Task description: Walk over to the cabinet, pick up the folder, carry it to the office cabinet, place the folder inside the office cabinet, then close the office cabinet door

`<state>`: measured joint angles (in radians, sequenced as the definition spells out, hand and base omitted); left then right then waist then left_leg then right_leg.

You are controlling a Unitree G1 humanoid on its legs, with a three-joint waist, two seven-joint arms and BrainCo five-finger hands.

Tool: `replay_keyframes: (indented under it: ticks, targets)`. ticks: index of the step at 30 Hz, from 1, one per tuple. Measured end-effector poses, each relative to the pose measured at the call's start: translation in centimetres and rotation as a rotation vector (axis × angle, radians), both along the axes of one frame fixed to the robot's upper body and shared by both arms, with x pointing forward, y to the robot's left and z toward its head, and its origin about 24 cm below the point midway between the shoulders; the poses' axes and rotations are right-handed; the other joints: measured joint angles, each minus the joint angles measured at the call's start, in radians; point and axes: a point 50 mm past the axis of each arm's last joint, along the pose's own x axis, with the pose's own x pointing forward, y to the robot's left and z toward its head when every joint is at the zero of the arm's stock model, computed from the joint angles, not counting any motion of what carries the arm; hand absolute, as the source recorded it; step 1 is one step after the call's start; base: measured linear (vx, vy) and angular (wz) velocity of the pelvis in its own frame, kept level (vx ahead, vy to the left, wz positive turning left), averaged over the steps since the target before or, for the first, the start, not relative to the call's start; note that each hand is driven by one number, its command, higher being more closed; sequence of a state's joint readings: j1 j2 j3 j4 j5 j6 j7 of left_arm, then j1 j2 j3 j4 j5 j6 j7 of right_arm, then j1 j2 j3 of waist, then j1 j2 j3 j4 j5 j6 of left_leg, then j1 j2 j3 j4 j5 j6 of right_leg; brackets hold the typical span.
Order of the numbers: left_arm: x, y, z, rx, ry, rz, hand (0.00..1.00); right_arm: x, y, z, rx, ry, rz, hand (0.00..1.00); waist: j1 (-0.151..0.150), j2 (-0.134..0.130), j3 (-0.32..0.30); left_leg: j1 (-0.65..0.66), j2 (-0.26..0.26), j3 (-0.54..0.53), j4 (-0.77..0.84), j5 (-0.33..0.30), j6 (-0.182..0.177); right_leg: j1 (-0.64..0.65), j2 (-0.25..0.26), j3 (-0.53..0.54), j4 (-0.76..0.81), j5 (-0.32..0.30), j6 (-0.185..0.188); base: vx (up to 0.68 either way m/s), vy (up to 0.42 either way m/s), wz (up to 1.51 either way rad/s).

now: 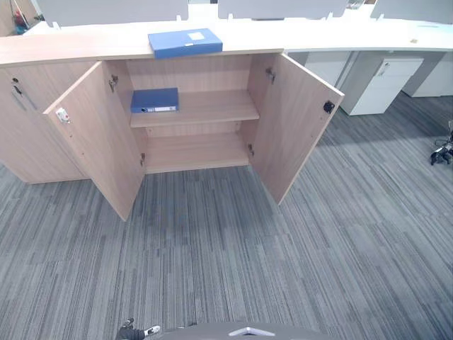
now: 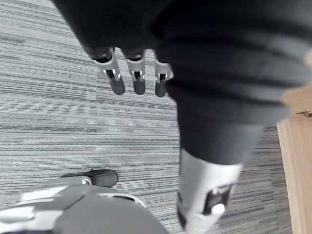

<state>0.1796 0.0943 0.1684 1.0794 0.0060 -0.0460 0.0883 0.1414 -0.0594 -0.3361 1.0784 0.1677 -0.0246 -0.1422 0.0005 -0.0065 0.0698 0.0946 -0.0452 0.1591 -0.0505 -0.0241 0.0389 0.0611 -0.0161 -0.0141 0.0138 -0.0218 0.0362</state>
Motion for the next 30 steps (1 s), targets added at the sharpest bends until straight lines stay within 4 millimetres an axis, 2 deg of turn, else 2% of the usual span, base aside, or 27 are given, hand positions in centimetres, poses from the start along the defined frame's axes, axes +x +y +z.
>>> replay_keyframes:
  ticks: [1, 11, 22, 30]
  targets:
    - [0.2, 0.0, 0.0, 0.0, -0.006, 0.003, 0.0, 0.4, 0.0, 0.0, 0.0, -0.008, -0.001, 0.0, 0.0, -0.005, 0.009, 0.014, -0.001, 0.002, -0.01, 0.003, -0.002, 0.007, 0.0, 0.0, -0.008, 0.002, 0.002, 0.07, 0.007, -0.03]
    - [1.3, -0.4, 0.1, 0.002, -0.028, -0.037, 0.0, 2.6, 0.0, 0.4, -0.005, -0.059, 0.003, 0.0, -0.001, 0.007, 0.037, 0.043, -0.001, 0.006, -0.026, 0.003, -0.013, 0.039, 0.0, -0.003, -0.032, 0.005, 0.008, 0.02, -0.008, -0.01]
    - [1.4, -0.4, 0.1, 0.003, -0.03, -0.043, 0.0, 3.0, 0.0, 0.5, -0.019, -0.062, 0.042, 0.0, 0.0, 0.004, 0.045, 0.046, -0.001, 0.011, -0.034, 0.01, -0.013, 0.044, 0.001, -0.003, -0.049, 0.018, 0.007, -0.07, -0.036, -0.01]
    - [1.8, -0.1, 0.2, 0.016, -0.035, -0.071, 0.0, 3.6, 0.3, 0.5, -0.021, -0.063, 0.076, 0.0, 0.004, -0.011, 0.056, 0.026, 0.004, 0.045, -0.034, 0.007, -0.014, 0.024, 0.007, 0.027, -0.077, 0.038, 0.003, -0.02, -0.035, -0.13]
